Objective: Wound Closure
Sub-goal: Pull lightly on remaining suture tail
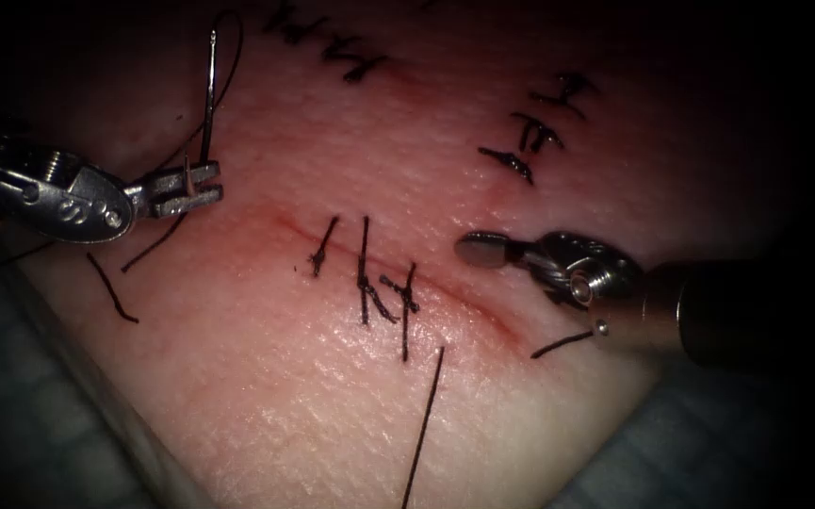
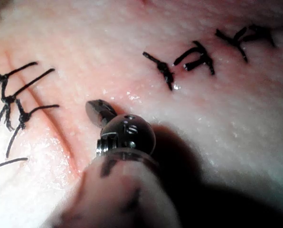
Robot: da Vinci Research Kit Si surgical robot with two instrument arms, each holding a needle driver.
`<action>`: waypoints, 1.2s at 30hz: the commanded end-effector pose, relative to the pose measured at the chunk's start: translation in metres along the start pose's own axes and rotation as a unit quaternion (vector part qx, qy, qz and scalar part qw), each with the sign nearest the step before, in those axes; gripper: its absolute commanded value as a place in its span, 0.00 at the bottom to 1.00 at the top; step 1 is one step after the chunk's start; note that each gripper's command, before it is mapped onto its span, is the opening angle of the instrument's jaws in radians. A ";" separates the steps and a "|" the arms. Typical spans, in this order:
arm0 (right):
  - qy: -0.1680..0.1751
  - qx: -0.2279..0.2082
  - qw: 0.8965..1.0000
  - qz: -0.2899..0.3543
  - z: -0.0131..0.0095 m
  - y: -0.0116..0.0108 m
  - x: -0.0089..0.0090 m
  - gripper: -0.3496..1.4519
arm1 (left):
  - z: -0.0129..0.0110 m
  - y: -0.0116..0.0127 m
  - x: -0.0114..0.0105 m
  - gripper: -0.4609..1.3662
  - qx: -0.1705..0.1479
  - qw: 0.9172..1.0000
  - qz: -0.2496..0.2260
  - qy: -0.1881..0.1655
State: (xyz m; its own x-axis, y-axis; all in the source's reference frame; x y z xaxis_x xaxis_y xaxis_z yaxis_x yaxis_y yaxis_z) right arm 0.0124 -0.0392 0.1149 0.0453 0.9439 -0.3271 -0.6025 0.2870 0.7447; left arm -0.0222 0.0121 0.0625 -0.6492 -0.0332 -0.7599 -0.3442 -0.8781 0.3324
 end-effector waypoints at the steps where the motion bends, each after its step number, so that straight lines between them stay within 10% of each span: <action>1: -0.001 -0.004 1.000 0.000 0.0000 0.0000 0.0001 0.00 | 0.0000 0.0000 0.0000 0.06 -0.001 1.000 0.000 -0.001; 22: 0.079 -0.036 0.996 0.013 -0.0044 -0.0033 0.0092 0.00 | 0.0001 0.0003 -0.0001 0.06 0.000 1.000 0.001 -0.001; 36: 0.088 -0.032 0.995 0.025 -0.0056 -0.0042 0.0107 0.00 | 0.0001 0.0004 -0.0001 0.06 0.000 1.000 0.002 0.000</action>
State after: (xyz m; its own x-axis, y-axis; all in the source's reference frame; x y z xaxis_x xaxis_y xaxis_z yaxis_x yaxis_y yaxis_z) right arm 0.0110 -0.0312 0.1050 -0.1228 0.9112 -0.3933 -0.6488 0.2262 0.7266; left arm -0.0223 0.0118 0.0628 -0.6507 -0.0356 -0.7585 -0.3437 -0.8769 0.3360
